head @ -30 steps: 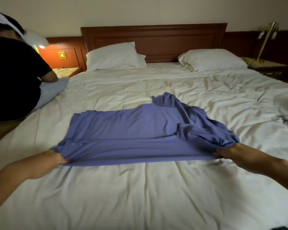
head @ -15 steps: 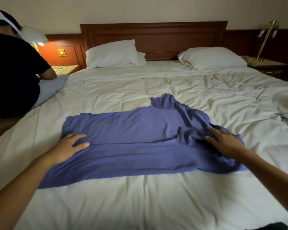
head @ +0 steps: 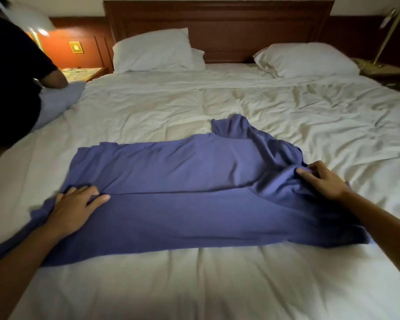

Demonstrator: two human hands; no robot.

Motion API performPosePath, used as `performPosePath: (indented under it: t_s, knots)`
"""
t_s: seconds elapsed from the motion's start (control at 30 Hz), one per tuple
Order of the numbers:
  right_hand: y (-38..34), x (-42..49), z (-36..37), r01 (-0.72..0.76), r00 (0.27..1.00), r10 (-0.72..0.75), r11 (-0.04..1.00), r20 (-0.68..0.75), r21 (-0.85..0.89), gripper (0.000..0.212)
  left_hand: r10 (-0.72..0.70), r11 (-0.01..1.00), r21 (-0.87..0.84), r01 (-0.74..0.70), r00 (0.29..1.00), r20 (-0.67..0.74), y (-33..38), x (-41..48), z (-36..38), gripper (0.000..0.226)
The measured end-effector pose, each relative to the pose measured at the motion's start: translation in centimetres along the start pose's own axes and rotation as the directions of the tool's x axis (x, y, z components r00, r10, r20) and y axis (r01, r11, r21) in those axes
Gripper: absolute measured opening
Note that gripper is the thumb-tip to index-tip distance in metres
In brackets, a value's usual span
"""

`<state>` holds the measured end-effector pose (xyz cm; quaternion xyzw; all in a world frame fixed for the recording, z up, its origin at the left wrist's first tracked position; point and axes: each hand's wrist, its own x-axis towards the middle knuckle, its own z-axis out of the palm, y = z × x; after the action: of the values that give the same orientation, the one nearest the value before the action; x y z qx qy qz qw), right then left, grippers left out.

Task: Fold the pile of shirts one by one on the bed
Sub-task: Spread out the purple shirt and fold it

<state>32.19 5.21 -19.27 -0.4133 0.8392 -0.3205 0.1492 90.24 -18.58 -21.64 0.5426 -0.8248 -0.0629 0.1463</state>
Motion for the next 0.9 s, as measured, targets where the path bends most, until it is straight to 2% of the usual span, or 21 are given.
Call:
performPosePath:
  t_s: [0.03,0.1,0.17,0.27,0.33,0.4,0.47,0.53,0.57,0.63,0.7,0.73,0.83,0.9]
  knots:
    - [-0.4,0.2,-0.2,0.021,0.999,-0.023,0.997,0.027,0.079,0.040,0.002,1.000,-0.007,-0.002,1.000,-0.002,-0.2,0.2,0.1,0.038]
    - [-1.3,0.8,-0.1,0.092,0.993,-0.098,0.992,0.063,0.085,0.040,0.027,0.999,-0.028,-0.027,1.000,-0.011,-0.4,0.5,0.2,0.045]
    - [-2.7,1.5,0.7,0.188,0.973,-0.175,0.979,0.154,-0.078,0.050,0.066,0.996,-0.061,-0.067,0.997,-0.028,-0.5,0.5,0.2,0.045]
    - [-4.8,2.3,2.4,0.326,0.915,-0.215,0.892,0.341,-0.314,0.064,0.109,0.988,-0.108,-0.112,0.993,-0.034,-0.8,0.6,0.2,0.047]
    - [-5.8,2.9,2.7,0.375,0.880,-0.193,0.844,0.434,-0.384,0.057,0.131,0.985,-0.115,-0.132,0.991,-0.015,-1.1,0.8,0.2,0.050]
    - [-6.4,3.4,2.3,0.412,0.845,-0.169,0.811,0.508,-0.415,0.041,0.143,0.985,-0.103,-0.142,0.990,0.004,-1.3,0.9,0.2,0.048]
    - [-7.0,3.5,1.6,0.429,0.856,-0.213,0.801,0.472,-0.417,0.033,0.125,0.989,-0.083,-0.123,0.992,0.020,-1.3,0.8,0.4,0.045]
    - [-7.7,3.3,0.8,0.412,0.902,-0.310,0.827,0.302,-0.383,0.037,0.108,0.991,-0.076,-0.107,0.994,0.008,-1.3,0.7,0.7,0.042]
    - [-8.1,2.8,0.3,0.427,0.903,-0.369,0.833,0.222,-0.353,0.041,0.100,0.992,-0.077,-0.101,0.995,-0.005,-1.4,0.7,0.9,0.042]
    - [-8.7,0.6,-0.9,0.531,0.847,-0.503,0.808,0.171,-0.256,0.048,0.081,0.994,-0.070,-0.083,0.996,-0.025,-1.5,0.5,1.3,0.040]
    - [-8.8,-2.7,-1.8,0.630,0.766,-0.578,0.762,0.281,-0.150,0.046,0.060,0.997,-0.051,-0.062,0.998,-0.031,-1.5,0.5,1.5,0.039]
    - [-8.5,-4.4,-1.9,0.644,0.737,-0.567,0.755,0.368,-0.126,0.047,0.052,0.998,-0.036,-0.053,0.998,-0.032,-1.5,0.5,1.5,0.038]
    - [-6.5,-8.5,-1.6,0.595,0.719,-0.436,0.789,0.542,-0.154,0.057,0.030,1.000,0.004,-0.030,0.999,-0.043,-1.3,0.4,1.6,0.036]
    - [-4.9,-9.6,-1.6,0.599,0.736,-0.450,0.780,0.506,-0.178,0.054,-0.009,0.999,0.034,0.011,0.999,-0.048,-0.8,0.1,1.5,0.032]
